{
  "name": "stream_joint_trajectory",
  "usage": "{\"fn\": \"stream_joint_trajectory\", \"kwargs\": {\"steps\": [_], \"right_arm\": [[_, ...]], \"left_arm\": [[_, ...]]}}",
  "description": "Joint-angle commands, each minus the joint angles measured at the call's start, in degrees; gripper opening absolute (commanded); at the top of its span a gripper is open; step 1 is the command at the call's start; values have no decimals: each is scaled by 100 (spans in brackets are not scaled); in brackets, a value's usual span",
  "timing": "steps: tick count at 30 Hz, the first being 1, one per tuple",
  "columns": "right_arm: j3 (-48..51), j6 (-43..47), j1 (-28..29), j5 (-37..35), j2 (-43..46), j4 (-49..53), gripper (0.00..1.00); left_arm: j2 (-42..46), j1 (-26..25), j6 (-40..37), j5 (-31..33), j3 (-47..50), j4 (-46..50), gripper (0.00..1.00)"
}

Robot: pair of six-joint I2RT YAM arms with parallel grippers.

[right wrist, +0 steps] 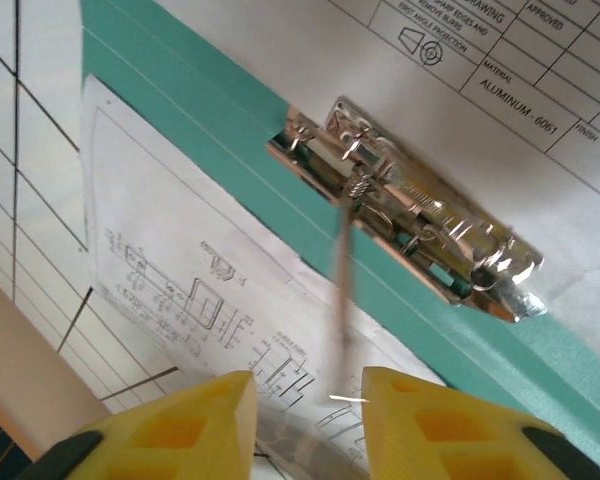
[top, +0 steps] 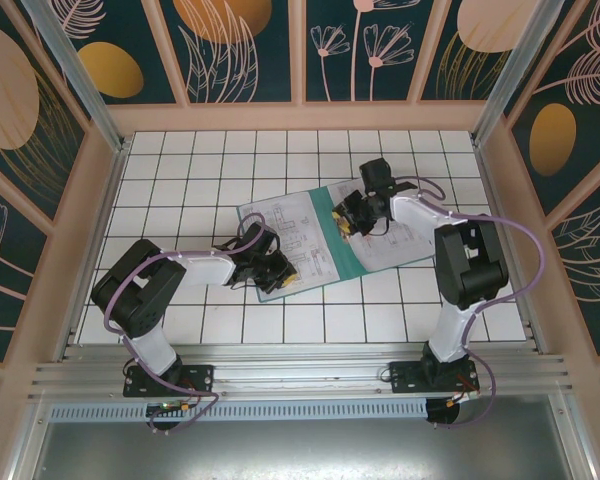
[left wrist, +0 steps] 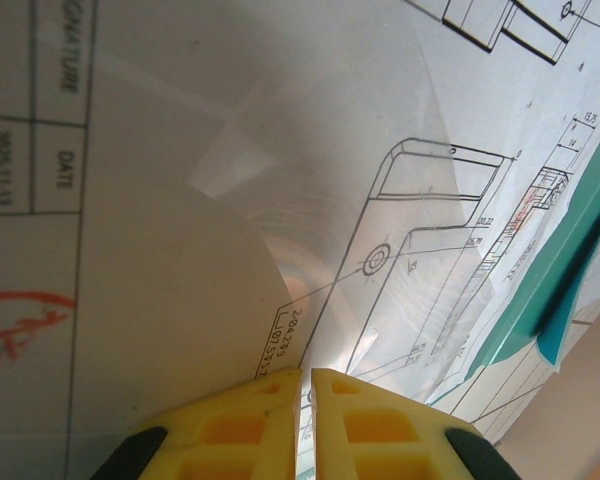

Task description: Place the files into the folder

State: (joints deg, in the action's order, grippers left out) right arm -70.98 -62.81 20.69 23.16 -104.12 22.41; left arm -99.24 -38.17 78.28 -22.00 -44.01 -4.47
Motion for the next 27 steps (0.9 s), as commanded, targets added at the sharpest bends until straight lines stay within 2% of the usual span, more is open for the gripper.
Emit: {"fn": "stream_joint_trajectory", "kwargs": {"steps": [1, 6, 13, 19, 27], "right_arm": [[-132, -78, 7, 31, 341, 180, 39], [87, -206, -26, 31, 473, 49, 44], [151, -234, -56, 56, 362, 133, 45], [482, -226, -81, -314, 768, 108, 45], [708, -346, -24, -101, 557, -232, 42]], "left_arm": [[19, -3, -59, 91, 46, 394, 13], [0, -2, -67, 99, 33, 396, 13], [-33, -3, -84, 108, -29, 420, 13], [-85, 3, -121, 125, -138, 456, 13], [-115, -6, -113, 111, -156, 455, 13]]}}
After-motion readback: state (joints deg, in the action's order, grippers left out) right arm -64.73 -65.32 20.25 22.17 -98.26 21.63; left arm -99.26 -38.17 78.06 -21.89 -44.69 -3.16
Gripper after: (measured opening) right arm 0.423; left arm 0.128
